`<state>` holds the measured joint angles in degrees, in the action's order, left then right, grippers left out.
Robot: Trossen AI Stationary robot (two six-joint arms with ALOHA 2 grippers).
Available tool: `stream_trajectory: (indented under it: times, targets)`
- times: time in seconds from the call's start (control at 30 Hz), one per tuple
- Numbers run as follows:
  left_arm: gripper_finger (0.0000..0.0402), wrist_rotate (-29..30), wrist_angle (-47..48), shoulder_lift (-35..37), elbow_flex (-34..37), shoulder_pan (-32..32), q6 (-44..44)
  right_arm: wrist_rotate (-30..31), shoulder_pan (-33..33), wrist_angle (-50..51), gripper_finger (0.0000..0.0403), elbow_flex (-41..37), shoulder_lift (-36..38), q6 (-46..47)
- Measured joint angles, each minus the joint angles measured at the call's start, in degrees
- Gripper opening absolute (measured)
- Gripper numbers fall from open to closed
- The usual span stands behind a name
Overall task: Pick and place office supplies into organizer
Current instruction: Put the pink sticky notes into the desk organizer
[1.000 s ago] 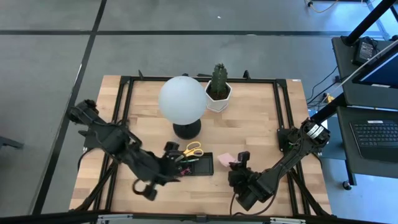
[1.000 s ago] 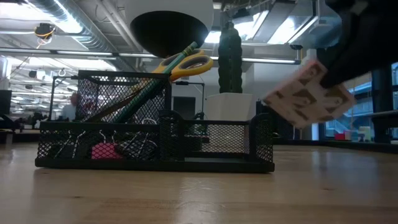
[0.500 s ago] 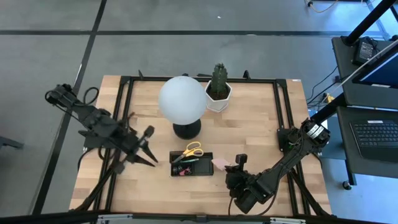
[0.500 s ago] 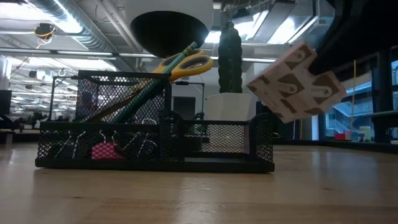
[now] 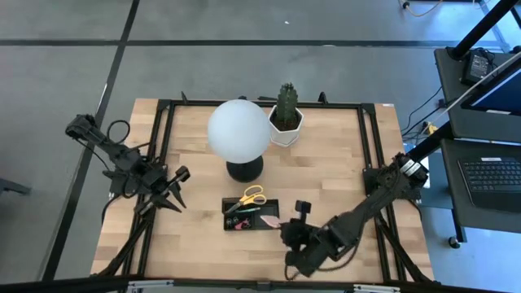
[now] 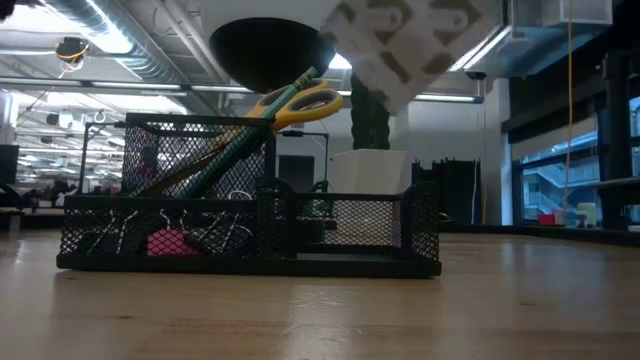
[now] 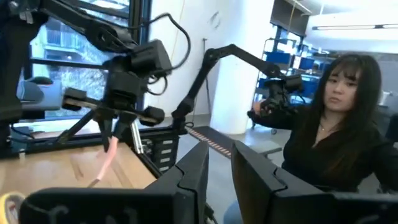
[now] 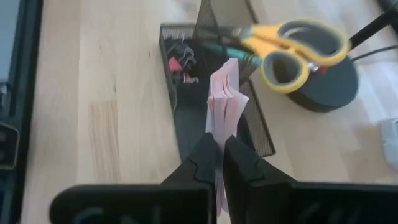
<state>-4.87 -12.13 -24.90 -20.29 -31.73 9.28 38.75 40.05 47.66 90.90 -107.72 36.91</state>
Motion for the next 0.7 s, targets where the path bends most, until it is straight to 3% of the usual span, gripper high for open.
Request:
stream_trajectory:
  times: [0.2, 0.37, 0.43, 0.57, 0.7]
  targets:
    - [0.0063, -0.65, -2.56, 5.03, 6.85, 0.00, 0.51, -7.27, -3.89, 0.50, 0.0009, 0.01, 0.00, -2.92]
    - [0.0065, -4.35, -3.99, 9.03, 10.39, 0.02, -1.32, -8.51, -6.03, 0.56, 0.0009, 0.01, 0.00, -4.95]
    - [0.0067, -2.71, -4.06, 11.33, 11.63, 0.02, -1.98, -9.44, -6.83, 0.56, 0.0009, 0.01, 0.00, -5.88]
    - [0.0067, 7.81, -0.60, 15.24, 12.26, 0.44, -2.20, -11.86, -8.04, 0.61, 0.0009, 0.01, 0.00, -6.51]
    - [0.0065, 6.55, 1.91, 17.66, 12.35, 2.17, -3.13, -11.94, -8.63, 0.59, 0.0009, 0.01, 0.00, -7.63]
